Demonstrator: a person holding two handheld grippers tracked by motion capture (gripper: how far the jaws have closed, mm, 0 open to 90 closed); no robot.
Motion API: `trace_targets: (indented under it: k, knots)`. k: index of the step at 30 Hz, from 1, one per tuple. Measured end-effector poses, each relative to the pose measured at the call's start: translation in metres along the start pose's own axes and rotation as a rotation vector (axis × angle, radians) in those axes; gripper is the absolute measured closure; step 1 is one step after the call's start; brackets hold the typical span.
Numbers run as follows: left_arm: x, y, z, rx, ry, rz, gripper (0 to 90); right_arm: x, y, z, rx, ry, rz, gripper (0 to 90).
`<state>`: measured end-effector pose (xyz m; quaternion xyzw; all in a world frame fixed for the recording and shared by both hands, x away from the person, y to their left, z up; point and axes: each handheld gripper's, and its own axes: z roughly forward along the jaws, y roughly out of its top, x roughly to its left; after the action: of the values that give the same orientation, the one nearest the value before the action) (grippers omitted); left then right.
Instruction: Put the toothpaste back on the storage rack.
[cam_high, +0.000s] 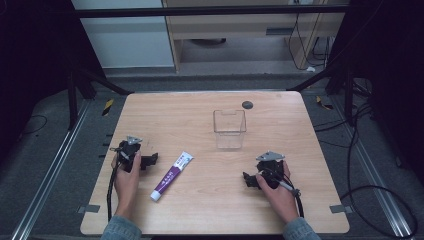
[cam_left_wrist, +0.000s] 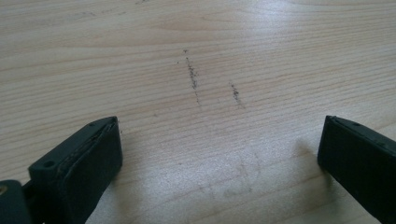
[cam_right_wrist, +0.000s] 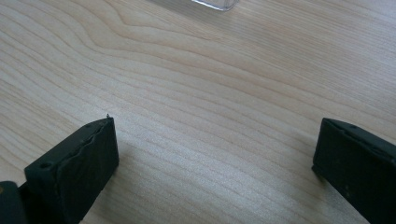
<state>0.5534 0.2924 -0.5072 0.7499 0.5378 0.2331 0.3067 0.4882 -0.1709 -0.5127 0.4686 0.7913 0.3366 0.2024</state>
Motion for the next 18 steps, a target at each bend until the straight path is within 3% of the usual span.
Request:
trace_targets:
  k: [14,18]
  knots:
    - [-0.006,0.0,-0.001,-0.003,0.042,-0.038,0.0,0.0,-0.001,-0.001,-0.001,0.002,0.001,0.4]
    - [-0.011,0.001,-0.01,-0.045,0.046,-0.041,2.6,0.0,-0.001,-0.001,-0.001,0.002,0.001,0.4]
